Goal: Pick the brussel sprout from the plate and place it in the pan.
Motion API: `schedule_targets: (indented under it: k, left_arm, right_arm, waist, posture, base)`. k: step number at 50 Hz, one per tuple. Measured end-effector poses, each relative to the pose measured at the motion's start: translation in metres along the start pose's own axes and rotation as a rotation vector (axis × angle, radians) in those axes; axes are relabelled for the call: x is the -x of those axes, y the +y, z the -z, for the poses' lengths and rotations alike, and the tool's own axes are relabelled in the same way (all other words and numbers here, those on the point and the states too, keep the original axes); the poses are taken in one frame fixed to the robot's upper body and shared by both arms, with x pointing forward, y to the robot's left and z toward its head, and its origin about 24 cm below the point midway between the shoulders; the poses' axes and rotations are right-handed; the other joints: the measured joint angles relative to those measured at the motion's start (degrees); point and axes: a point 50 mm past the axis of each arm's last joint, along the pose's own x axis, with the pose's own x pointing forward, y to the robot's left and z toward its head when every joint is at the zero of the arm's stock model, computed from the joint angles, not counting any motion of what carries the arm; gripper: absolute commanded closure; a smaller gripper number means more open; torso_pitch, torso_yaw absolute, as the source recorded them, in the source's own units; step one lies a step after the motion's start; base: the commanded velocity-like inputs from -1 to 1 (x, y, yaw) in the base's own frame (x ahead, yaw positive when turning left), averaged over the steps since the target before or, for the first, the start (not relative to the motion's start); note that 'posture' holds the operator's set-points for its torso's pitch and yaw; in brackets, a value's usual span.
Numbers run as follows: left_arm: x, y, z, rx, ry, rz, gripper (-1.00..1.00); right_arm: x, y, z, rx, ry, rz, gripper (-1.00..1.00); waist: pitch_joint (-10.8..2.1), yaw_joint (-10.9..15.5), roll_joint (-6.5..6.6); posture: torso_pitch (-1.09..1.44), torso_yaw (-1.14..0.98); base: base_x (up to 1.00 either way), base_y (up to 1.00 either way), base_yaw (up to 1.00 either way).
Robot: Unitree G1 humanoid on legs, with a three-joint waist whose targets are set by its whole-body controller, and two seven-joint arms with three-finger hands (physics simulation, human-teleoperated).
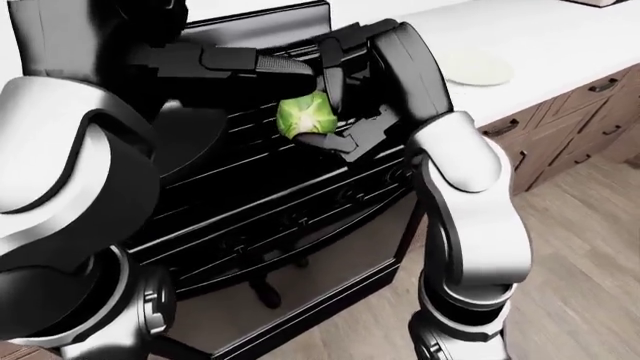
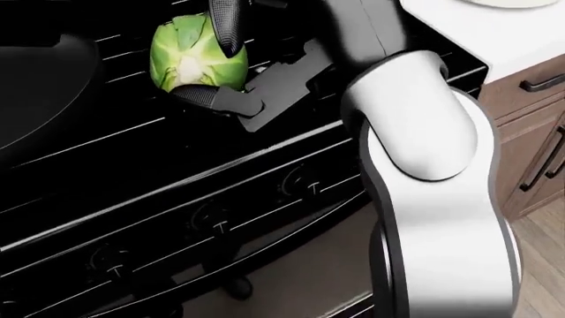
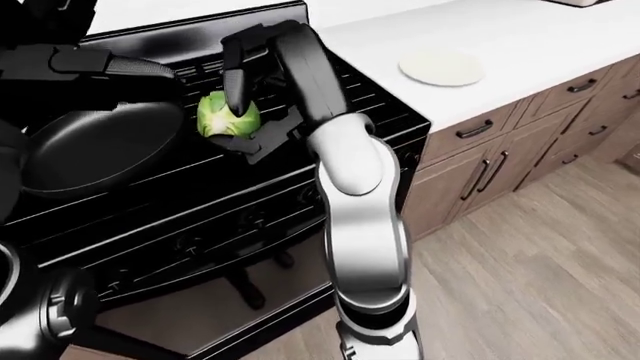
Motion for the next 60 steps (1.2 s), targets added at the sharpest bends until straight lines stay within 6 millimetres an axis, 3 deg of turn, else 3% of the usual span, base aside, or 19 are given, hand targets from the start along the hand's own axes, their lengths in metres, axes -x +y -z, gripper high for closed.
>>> schedule_targets:
  k: [6,11,15,18,20,25,28,31,35,42,53,57,60]
  left_arm:
    - [-0.001,-0.001,0.002,-0.003,0.014,0.004,-1.0]
    - [0.002,-0.003,-0.002,0.001,-0.013,0.016,-1.0]
    - [0.001,0.001,-0.003,0.003,-0.016,-0.006,-1.0]
    - [0.0,0.003,0.001,-0.003,0.001,-0.02,-1.0]
    - [0.0,0.004,0.002,-0.005,0.006,-0.026,-1.0]
    - [0.001,0.0,-0.001,-0.003,-0.009,-0.006,-1.0]
    - [0.002,0.0,-0.004,0.002,-0.025,-0.004,-1.0]
    - [0.0,0.002,-0.001,0.002,-0.011,-0.018,-1.0]
    - [-0.001,0.003,0.001,-0.002,0.005,-0.026,-1.0]
    - [0.0,0.0,0.0,-0.006,0.0,-0.003,-1.0]
    - [-0.001,-0.006,0.005,-0.008,0.026,0.027,-1.0]
    - [0.002,-0.004,0.0,-0.009,-0.003,0.027,-1.0]
    - [0.002,0.0,-0.004,0.001,-0.025,-0.002,-1.0]
  right_arm:
    - [0.0,0.0,0.002,0.003,0.006,-0.003,1.0]
    - [0.001,-0.001,-0.002,0.008,-0.01,0.009,1.0]
    - [0.001,0.002,-0.005,0.014,-0.029,-0.006,1.0]
    - [0.0,0.007,0.0,0.007,-0.005,-0.033,1.0]
    - [-0.001,0.009,0.001,0.003,0.007,-0.046,1.0]
    - [0.0,0.003,-0.002,0.001,-0.013,-0.012,1.0]
    - [0.001,0.001,-0.005,0.004,-0.034,-0.002,1.0]
    - [0.0,0.004,-0.004,0.003,-0.026,-0.017,1.0]
    - [-0.001,0.005,-0.002,-0.005,-0.011,-0.029,1.0]
    - [0.0,0.0,-0.001,-0.012,-0.004,0.002,1.0]
    - [0.001,-0.004,0.003,0.012,0.01,0.028,1.0]
    - [0.001,-0.004,0.003,0.017,0.01,0.035,1.0]
    - [0.001,0.0,-0.002,0.022,-0.019,0.01,1.0]
  waist:
    - [-1.35,0.1,0.77]
    - [-2.09,0.5,0.19]
    - [-1.6,0.3,2.61]
    - [-0.68,0.8,1.88]
    - [-0.8,0.4,2.1]
    - [-1.17,-0.6,1.13]
    - [0.0,-0.5,0.83]
    - [0.64,-0.3,-0.17]
    - [0.58,0.5,-2.18]
    - [-0.15,0.2,-0.19]
    - [-0.62,0.2,1.18]
    - [-1.44,1.3,-0.03]
    - [-1.15,1.7,0.31]
  posture:
    - [0.0,0.0]
    - [0.0,0.0]
    - [0.0,0.0]
    - [0.0,0.0]
    - [0.0,0.0]
    - [0.0,0.0]
    - [0.0,0.0]
    - [0.0,0.0]
    - [0.0,0.0]
    - [0.0,0.0]
    - [0.0,0.0]
    - [0.0,0.0]
    - [0.0,0.0]
  base:
    - [0.0,0.09,0.0]
    - [0.0,0.16,0.0]
    - [0.0,0.33,0.0]
    - [0.0,0.36,0.0]
    - [0.0,0.36,0.0]
    - [0.0,0.2,0.0]
    - [0.0,0.0,0.0]
    - [0.0,0.0,0.0]
    - [0.0,0.0,0.0]
    - [0.0,0.0,0.0]
    - [0.0,0.0,0.31]
    - [0.0,0.0,1.0]
    - [0.0,0.0,1.0]
